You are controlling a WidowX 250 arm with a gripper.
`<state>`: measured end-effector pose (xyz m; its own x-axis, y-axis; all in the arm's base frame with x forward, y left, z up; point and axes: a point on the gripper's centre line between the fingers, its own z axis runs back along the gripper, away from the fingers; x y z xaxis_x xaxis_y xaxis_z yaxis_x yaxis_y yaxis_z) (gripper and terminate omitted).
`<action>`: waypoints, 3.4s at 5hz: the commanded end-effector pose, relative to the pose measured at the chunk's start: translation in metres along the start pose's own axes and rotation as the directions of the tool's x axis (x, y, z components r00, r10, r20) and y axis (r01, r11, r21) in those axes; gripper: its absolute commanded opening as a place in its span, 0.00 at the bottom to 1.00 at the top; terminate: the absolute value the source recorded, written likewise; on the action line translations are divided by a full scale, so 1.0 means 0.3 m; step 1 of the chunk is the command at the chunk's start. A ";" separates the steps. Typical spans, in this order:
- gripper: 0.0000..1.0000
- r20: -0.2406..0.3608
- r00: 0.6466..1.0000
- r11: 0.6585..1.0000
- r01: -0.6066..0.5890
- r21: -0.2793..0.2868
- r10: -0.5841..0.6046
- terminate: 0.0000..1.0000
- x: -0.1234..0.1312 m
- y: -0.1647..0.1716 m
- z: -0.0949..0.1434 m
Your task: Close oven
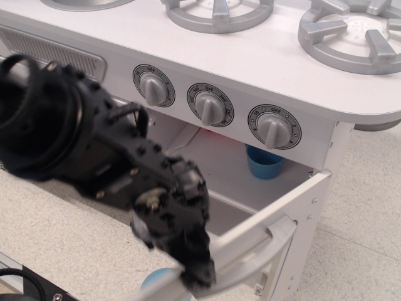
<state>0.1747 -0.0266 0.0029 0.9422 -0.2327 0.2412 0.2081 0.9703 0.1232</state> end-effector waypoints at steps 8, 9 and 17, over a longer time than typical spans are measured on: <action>1.00 0.015 0.879 0.878 -0.477 -0.042 0.477 0.00 0.033 0.052 -0.059; 1.00 0.052 0.848 0.850 -0.526 -0.033 0.527 0.00 0.091 0.083 -0.062; 1.00 0.052 0.852 0.852 -0.514 -0.100 0.521 0.00 0.141 0.186 0.078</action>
<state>0.2167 0.0145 0.0334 0.9034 0.3181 0.2875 -0.2969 0.9479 -0.1158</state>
